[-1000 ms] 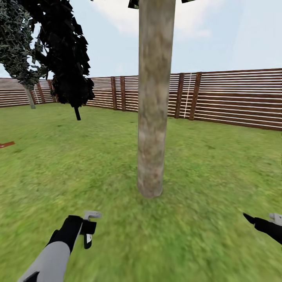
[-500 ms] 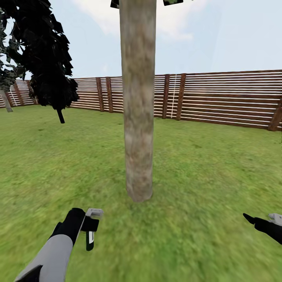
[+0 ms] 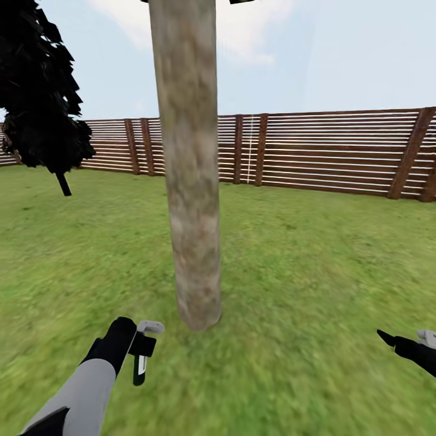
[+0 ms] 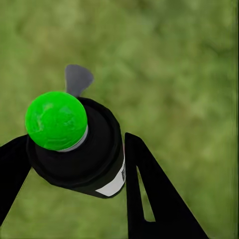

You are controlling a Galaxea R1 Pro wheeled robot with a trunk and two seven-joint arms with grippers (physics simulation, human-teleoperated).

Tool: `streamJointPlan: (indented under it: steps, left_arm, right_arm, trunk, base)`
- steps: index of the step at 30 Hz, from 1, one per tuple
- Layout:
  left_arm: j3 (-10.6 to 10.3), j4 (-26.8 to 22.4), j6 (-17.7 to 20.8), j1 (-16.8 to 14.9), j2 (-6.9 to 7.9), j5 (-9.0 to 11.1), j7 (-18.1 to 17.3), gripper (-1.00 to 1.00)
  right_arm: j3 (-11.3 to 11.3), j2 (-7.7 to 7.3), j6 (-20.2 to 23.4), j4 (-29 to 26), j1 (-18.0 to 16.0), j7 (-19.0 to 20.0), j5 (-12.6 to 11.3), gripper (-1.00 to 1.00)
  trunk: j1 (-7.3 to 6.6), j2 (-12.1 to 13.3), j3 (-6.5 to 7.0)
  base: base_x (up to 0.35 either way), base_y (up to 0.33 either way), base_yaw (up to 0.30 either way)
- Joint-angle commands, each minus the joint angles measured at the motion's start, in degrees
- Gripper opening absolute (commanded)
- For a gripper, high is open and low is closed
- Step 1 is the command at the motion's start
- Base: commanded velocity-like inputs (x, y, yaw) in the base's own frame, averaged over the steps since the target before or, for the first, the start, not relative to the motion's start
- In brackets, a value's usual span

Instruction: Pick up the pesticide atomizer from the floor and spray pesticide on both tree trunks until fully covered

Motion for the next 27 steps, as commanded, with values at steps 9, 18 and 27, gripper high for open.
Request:
streamJointPlan:
  steps: [9, 18, 27]
  left_arm:
    - [0.15, 0.09, -0.09, 0.07, 0.25, 0.01, 0.09, -1.00]
    - [0.18, 0.12, -0.44, 0.17, 0.38, 0.01, 0.04, -1.00]
    - [-0.01, -0.57, -0.18, -3.22, 2.48, -0.21, -7.80, -1.00]
  right_arm:
    - [0.07, 0.00, 0.00, -0.07, 0.00, 0.00, 0.08, 1.00]
    - [0.01, 0.00, -0.02, -0.14, 0.00, -0.02, 0.01, 1.00]
    - [-0.08, 0.00, 0.01, -0.16, 0.00, -0.03, 0.05, 1.00]
  trunk:
    - [0.00, 0.00, 0.00]
    - [0.00, 0.00, 0.00]
    - [0.00, 0.00, 0.00]
  base:
    - [0.068, 0.000, -0.170]
    - [0.109, 0.056, -0.086]
    - [0.002, 0.001, -0.001]
